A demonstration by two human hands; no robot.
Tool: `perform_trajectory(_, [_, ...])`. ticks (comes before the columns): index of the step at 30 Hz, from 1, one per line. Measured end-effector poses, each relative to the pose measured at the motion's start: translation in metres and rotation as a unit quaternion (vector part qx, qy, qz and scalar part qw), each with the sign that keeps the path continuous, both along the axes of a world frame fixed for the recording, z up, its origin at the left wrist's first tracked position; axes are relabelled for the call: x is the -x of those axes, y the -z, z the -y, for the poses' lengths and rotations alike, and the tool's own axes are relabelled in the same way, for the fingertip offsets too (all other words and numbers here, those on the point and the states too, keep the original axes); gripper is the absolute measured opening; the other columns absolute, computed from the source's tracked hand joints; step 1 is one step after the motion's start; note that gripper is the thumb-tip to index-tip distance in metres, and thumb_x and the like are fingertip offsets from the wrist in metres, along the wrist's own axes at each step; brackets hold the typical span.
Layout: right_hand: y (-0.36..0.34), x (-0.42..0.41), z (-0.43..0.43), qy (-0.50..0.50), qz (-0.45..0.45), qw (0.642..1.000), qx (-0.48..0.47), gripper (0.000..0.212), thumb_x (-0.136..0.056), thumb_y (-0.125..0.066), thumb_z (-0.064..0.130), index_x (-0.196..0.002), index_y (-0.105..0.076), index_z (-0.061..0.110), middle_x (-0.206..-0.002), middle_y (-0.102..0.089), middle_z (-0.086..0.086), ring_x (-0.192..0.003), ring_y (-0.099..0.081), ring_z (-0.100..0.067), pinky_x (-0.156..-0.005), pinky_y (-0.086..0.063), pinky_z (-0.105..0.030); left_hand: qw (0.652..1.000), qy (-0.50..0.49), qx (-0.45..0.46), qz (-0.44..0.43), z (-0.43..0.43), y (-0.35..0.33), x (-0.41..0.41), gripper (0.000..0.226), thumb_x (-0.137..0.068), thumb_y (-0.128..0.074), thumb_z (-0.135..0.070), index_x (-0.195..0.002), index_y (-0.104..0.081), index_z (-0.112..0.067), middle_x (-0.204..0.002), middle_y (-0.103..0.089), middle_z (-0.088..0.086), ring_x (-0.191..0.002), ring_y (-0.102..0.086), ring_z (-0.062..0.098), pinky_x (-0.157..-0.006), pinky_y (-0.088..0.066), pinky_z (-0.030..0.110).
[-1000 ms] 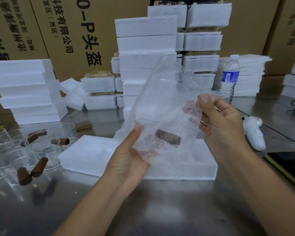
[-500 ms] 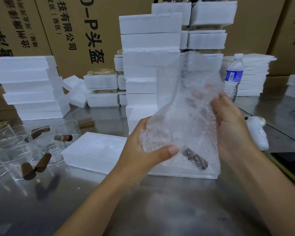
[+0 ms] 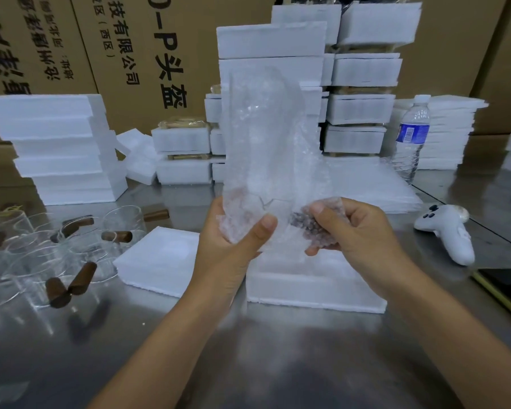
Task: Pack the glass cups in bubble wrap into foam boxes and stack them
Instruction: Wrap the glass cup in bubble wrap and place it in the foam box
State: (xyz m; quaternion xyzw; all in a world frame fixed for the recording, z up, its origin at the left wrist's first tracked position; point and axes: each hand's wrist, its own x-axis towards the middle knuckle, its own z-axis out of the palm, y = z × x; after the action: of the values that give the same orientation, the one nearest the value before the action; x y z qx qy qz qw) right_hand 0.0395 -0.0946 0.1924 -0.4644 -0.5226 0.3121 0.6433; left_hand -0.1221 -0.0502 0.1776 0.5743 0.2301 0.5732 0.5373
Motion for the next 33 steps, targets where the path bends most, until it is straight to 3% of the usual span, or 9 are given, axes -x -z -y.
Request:
perform_trajectory(3, [0.002, 0.001, -0.002, 0.024, -0.012, 1.0, 0.007, 0.021, -0.065, -0.067, 0.037, -0.065, -0.074, 0.018, -0.064, -0.07, -0.006, -0.048, -0.062, -0.018, -0.051, -0.053, -0.023, 0.987, -0.058, -0.101, -0.108, 0.0, -0.006, 0.007, 0.058, -0.055, -0.079, -0.052, -0.106, -0.052, -0.042, -0.093, -0.062, -0.04, -0.089, -0.058, -0.019, -0.065, -0.043, 0.0])
perform_trajectory(6, [0.002, 0.002, -0.002, 0.032, -0.018, 0.999, 0.001, 0.02, -0.063, -0.069, 0.038, -0.065, -0.075, 0.019, -0.065, -0.071, -0.004, -0.048, -0.061, -0.016, -0.051, -0.053, -0.023, 0.968, -0.077, -0.164, -0.172, -0.005, -0.008, 0.015, 0.06, -0.054, -0.081, -0.051, -0.106, -0.05, -0.051, -0.097, -0.057, -0.046, -0.093, -0.053, -0.023, -0.067, -0.039, -0.004])
perform_trajectory(10, [0.002, 0.004, -0.001, 0.034, -0.015, 0.999, -0.005, 0.02, -0.064, -0.07, 0.036, -0.065, -0.074, 0.017, -0.063, -0.07, -0.003, -0.048, -0.059, -0.014, -0.05, -0.052, -0.022, 0.958, -0.04, -0.19, -0.212, -0.008, -0.011, 0.022, 0.055, -0.057, -0.08, -0.049, -0.103, -0.052, -0.055, -0.1, -0.058, -0.045, -0.094, -0.054, -0.024, -0.067, -0.038, -0.006])
perform_trajectory(13, [0.001, 0.005, 0.0, 0.049, 0.001, 0.999, -0.012, 0.026, -0.066, -0.067, 0.044, -0.064, -0.072, 0.019, -0.062, -0.069, -0.002, -0.046, -0.059, -0.013, -0.051, -0.051, -0.02, 0.954, -0.025, -0.175, -0.241, -0.009, -0.011, 0.025, 0.049, -0.061, -0.083, -0.054, -0.094, -0.05, -0.07, -0.098, -0.057, -0.047, -0.093, -0.052, -0.026, -0.067, -0.036, -0.007])
perform_trajectory(17, [0.001, 0.004, 0.002, 0.081, 0.055, 0.995, -0.017, 0.039, -0.076, -0.052, 0.058, -0.069, -0.071, 0.025, -0.067, -0.071, 0.0, -0.051, -0.064, -0.016, -0.063, -0.051, -0.02, 0.968, 0.016, -0.129, -0.215, -0.009, -0.008, 0.023, 0.041, -0.061, -0.075, -0.055, -0.092, -0.053, -0.07, -0.101, -0.06, -0.042, -0.098, -0.054, -0.021, -0.07, -0.037, -0.005])
perform_trajectory(22, [-0.001, 0.001, 0.002, 0.117, 0.056, 0.991, -0.046, 0.025, -0.092, -0.056, 0.026, -0.071, -0.069, 0.024, -0.067, -0.068, 0.016, -0.062, -0.059, 0.003, -0.064, -0.043, -0.005, 0.977, 0.047, -0.1, -0.183, -0.01, -0.001, 0.02, 0.038, -0.07, -0.077, -0.044, -0.103, -0.059, -0.05, -0.105, -0.065, -0.032, -0.099, -0.059, -0.013, -0.073, -0.042, -0.001])
perform_trajectory(26, [-0.002, 0.001, 0.003, 0.11, 0.053, 0.991, -0.059, 0.019, -0.088, -0.061, 0.024, -0.073, -0.073, 0.024, -0.063, -0.067, 0.007, -0.063, -0.063, -0.003, -0.061, -0.047, -0.012, 0.974, 0.049, -0.106, -0.195, -0.004, 0.0, 0.016, 0.034, -0.071, -0.073, -0.045, -0.097, -0.059, -0.06, -0.104, -0.065, -0.032, -0.098, -0.06, -0.013, -0.072, -0.042, 0.0])
perform_trajectory(30, [-0.003, 0.002, 0.005, 0.091, 0.062, 0.991, -0.076, 0.015, -0.086, -0.064, 0.026, -0.074, -0.074, 0.029, -0.064, -0.067, 0.008, -0.064, -0.062, -0.004, -0.06, -0.047, -0.014, 0.971, 0.044, -0.115, -0.204, 0.0, 0.005, 0.009, 0.043, -0.064, -0.07, -0.058, -0.105, -0.057, -0.05, -0.107, -0.066, -0.027, -0.099, -0.062, -0.007, -0.074, -0.046, 0.005])
perform_trajectory(33, [-0.003, 0.003, 0.007, 0.066, 0.093, 0.99, -0.089, 0.015, -0.087, -0.063, 0.019, -0.079, -0.072, 0.028, -0.067, -0.067, 0.006, -0.066, -0.064, -0.006, -0.063, -0.051, -0.017, 0.968, 0.041, -0.126, -0.214, -0.001, 0.006, 0.008, 0.041, -0.065, -0.071, -0.056, -0.103, -0.06, -0.048, -0.104, -0.068, -0.02, -0.097, -0.065, 0.0, -0.077, -0.051, 0.013])
